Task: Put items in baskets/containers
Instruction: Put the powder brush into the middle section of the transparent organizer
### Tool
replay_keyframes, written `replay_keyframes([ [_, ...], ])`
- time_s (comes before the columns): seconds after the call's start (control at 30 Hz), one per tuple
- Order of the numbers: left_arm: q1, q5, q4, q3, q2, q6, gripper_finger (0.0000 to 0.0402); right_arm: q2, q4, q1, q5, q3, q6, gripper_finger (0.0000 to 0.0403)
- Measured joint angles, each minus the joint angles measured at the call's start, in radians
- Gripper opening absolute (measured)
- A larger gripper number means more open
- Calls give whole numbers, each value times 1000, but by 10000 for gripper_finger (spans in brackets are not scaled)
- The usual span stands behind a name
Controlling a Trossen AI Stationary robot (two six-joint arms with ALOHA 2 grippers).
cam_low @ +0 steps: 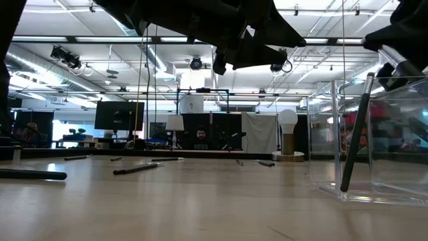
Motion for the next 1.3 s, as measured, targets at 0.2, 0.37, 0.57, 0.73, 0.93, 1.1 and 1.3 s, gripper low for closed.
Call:
replay_keyframes([
  [0.2,1,-1,-1,0,0,-3,220,0,17,0,-5,0,-39,6],
  [0.37,1,0,-1,0,0,-4,220,0,17,0,-7,0,-45,6],
  [0.57,1,-2,0,0,0,-1,220,51,71,8,-8,0,-96,6],
  [0.73,1,-19,-1,0,0,0,220,138,148,8,-8,0,-140,6],
  [0.93,1,-19,-1,0,0,1,220,216,206,7,-61,0,-146,12],
  [1.1,1,-20,-1,0,0,1,220,244,206,6,-84,0,-143,26],
  [1.3,1,-31,-1,0,0,2,220,246,206,6,-107,0,-154,45],
])
